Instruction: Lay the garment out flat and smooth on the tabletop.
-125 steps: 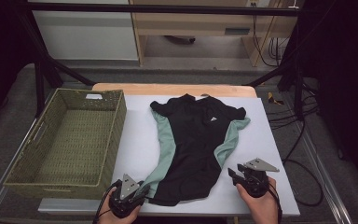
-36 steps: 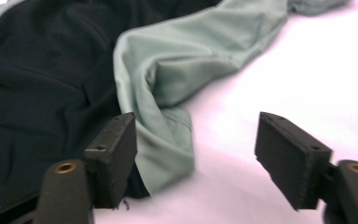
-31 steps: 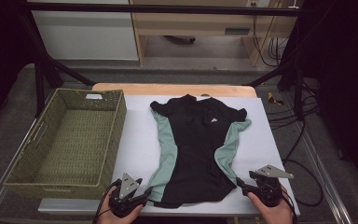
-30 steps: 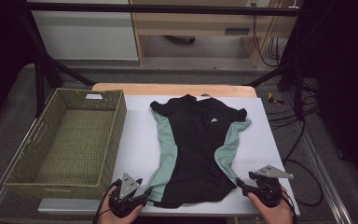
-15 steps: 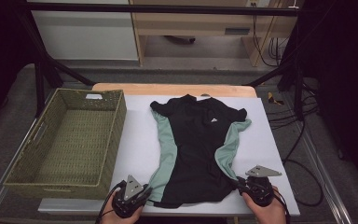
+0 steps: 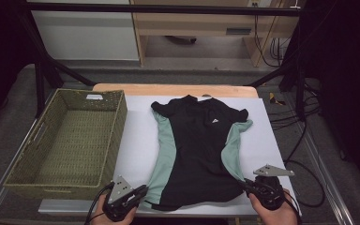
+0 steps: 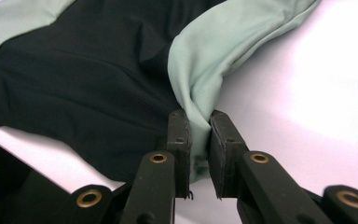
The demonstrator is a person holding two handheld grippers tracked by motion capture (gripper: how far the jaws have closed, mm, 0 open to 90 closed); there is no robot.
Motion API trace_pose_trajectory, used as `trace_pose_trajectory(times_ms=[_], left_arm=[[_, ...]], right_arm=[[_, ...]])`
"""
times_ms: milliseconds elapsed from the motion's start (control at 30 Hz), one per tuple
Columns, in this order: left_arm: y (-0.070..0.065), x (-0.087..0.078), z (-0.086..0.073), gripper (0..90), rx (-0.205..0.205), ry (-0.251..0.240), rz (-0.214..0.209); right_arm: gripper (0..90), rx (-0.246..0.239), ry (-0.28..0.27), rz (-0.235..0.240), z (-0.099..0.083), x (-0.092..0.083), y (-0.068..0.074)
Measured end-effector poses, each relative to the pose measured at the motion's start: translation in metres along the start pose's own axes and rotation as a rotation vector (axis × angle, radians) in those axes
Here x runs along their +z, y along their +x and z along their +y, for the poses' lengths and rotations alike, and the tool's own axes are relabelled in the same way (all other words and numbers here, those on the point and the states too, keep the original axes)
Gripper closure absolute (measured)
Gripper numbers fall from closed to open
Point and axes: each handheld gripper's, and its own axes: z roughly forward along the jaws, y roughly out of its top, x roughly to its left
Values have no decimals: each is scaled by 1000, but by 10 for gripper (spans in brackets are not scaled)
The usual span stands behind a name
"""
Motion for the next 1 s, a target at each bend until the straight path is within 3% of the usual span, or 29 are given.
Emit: trace_pose_trajectory(times_ms=[100, 200, 233, 300, 367, 433, 600, 700, 767, 833, 1000], left_arm=[[-1, -3, -6, 842, 22, 16, 32], [0, -1, -7, 841, 40, 32, 60], [1, 0, -8, 840, 46, 37, 72], [4, 2, -10, 834, 49, 46, 90], [7, 3, -11, 817, 41, 49, 89], [8, 3, -11, 794, 35, 41, 93], [5, 5, -11, 763, 40, 39, 87], [2, 7, -11, 766, 47, 45, 81], [2, 8, -11, 766, 47, 48, 77], [2, 9, -11, 766, 47, 51, 73], [1, 9, -11, 764, 45, 51, 65]], right_arm=[[766, -8, 6, 12, 4, 12, 0], [673, 7, -49, 98, 9, 36, -6], [638, 16, -52, 104, 10, 45, -11], [598, -5, -46, 66, 9, 59, -17], [555, -8, -45, 62, 5, 65, -21], [515, -18, -55, 65, 1, 63, -23], [494, -37, -156, 37, -8, 35, -23], [543, -45, -219, -43, -13, 17, -28], [536, -8, -219, -61, -18, 10, -35], [531, 17, -210, -46, -24, 10, -39], [506, 13, -168, 7, -35, 15, -37]])
